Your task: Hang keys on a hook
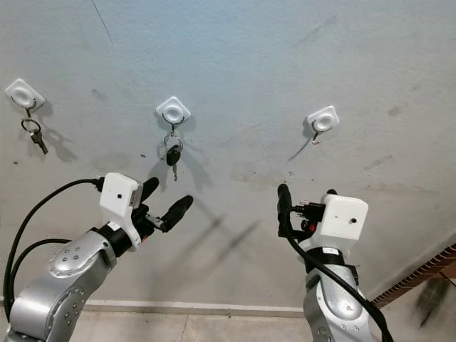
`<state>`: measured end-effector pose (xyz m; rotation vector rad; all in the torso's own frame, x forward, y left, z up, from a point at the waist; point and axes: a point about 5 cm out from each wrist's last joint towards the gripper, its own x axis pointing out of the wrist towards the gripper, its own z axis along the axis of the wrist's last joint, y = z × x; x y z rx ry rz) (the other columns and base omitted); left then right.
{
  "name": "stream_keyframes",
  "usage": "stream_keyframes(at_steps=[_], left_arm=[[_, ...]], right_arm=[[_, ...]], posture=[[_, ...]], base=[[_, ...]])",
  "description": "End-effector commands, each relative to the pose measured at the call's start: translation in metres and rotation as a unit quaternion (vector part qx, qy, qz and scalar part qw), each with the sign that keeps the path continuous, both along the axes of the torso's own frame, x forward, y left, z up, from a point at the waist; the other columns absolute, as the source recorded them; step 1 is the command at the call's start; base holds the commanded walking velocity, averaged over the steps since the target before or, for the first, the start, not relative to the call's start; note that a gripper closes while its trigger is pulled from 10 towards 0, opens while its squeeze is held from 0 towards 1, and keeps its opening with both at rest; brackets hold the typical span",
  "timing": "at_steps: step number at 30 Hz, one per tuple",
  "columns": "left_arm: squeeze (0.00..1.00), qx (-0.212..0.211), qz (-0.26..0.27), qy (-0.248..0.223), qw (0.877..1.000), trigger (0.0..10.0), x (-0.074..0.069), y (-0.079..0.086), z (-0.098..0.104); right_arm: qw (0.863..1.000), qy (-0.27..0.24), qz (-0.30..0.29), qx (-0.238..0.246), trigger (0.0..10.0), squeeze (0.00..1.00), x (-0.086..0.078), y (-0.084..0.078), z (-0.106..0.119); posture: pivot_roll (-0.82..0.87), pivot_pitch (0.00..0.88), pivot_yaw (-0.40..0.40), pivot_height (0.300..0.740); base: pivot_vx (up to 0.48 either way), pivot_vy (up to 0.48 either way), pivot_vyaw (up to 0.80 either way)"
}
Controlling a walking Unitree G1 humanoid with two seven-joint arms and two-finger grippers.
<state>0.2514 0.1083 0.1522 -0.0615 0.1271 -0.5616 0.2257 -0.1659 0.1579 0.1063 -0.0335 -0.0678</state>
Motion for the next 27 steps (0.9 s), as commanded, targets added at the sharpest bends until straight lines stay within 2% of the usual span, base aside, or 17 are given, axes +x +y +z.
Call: stream_keyframes(at_steps=[1,12,22,27], left_arm=[[0.00,0.000,-0.004,0.000,1.000,10.0,-0.002,-0.002,-0.001],[0.00,0.008,0.017,-0.016,1.000,10.0,0.008,0.001,0.000],[0.00,0.007,0.011,-0.016,1.000,10.0,0.004,-0.002,-0.002],[0.00,0.005,0.013,-0.014,1.000,10.0,0.003,-0.002,-0.002]], right_arm=[[1.000,-0.005,-0.002,-0.003,10.0,0.00,0.002,-0.003,0.001],[1.000,-0.014,0.016,-0.005,10.0,0.00,0.012,0.003,0.003],[1.000,-0.014,0.023,-0.006,10.0,0.00,0.013,0.005,0.003],[1.000,-0.008,0.029,-0.007,10.0,0.00,0.010,0.006,0.002]], posture=[[0.12,0.000,-0.062,0.740],[0.11,0.000,-0.071,0.740],[0.10,0.000,-0.085,0.740],[0.10,0.010,-0.093,0.740]], base=[[0.000,0.000,0.00],[0.000,0.000,0.00],[0.000,0.000,0.00],[-0.270,0.000,0.00]])
